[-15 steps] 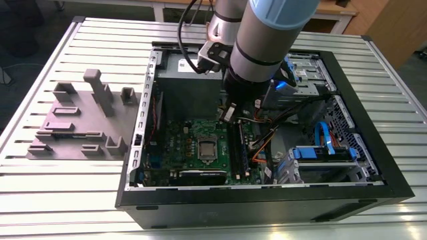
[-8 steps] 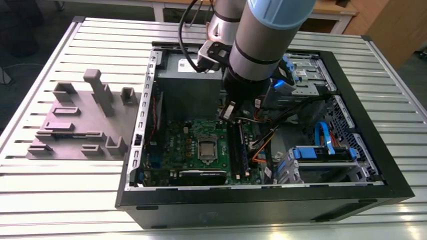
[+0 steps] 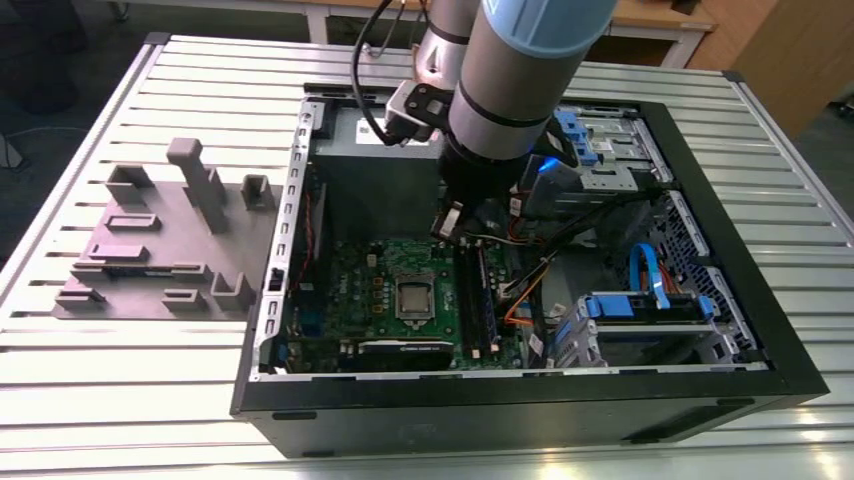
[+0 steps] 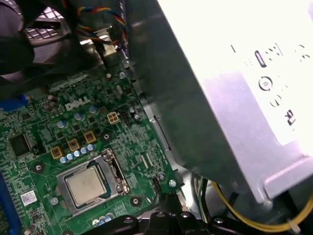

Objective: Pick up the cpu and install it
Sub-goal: 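Install the first cpu locking lever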

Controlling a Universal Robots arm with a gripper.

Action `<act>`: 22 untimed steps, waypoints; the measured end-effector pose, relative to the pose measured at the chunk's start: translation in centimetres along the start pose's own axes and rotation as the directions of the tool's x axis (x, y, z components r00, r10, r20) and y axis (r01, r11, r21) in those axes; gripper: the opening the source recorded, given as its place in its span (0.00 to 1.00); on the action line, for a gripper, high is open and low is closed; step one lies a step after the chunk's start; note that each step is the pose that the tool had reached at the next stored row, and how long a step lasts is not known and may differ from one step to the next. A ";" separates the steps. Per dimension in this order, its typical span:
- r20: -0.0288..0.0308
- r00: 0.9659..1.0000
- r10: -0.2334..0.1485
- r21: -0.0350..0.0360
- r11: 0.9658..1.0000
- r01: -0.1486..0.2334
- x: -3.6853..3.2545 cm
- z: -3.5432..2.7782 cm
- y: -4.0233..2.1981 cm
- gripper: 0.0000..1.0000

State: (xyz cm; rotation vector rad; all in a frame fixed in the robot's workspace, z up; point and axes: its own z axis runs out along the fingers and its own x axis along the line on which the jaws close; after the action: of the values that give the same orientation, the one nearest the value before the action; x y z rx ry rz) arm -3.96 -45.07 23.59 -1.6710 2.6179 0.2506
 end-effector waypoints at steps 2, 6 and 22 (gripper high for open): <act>-0.001 1.000 -0.006 -0.001 1.000 0.006 0.11 0.00 -0.03 0.10; -0.003 1.000 -0.007 0.000 1.000 0.007 0.66 -0.10 -0.28 0.10; -0.012 0.998 -0.068 -0.006 0.998 0.068 2.17 -0.30 -0.60 0.10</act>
State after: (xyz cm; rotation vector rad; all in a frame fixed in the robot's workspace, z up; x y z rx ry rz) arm -4.32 -47.31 23.58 -1.7648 2.5656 0.2470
